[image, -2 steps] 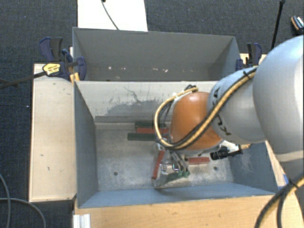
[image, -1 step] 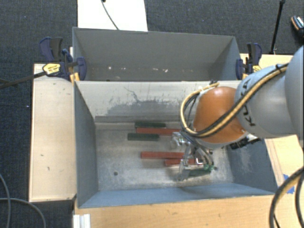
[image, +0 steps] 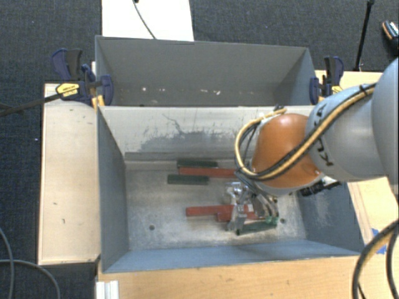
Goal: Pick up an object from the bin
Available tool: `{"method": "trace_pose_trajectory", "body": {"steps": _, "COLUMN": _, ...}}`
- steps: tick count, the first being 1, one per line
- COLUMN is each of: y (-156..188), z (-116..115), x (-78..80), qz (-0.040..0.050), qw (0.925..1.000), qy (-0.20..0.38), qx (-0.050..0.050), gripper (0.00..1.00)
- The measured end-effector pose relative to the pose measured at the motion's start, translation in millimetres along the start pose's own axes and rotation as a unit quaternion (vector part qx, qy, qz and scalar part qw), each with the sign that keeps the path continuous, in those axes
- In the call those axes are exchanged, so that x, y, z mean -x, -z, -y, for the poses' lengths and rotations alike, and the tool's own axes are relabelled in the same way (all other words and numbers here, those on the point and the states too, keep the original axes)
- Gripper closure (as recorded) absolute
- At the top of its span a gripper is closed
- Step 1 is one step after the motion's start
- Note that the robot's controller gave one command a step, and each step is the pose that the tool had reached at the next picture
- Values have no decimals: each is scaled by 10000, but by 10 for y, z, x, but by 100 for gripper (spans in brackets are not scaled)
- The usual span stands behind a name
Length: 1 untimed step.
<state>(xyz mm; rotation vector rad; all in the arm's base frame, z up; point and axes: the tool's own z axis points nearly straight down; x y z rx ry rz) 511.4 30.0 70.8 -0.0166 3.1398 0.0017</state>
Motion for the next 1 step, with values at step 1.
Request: {"method": "trace_pose_trajectory", "body": {"steps": 1, "y": 1556, "z": 145, "x": 0, "qz": 42, "qw": 10000, "qy": 59, "qx": -5, "gripper": 100}}
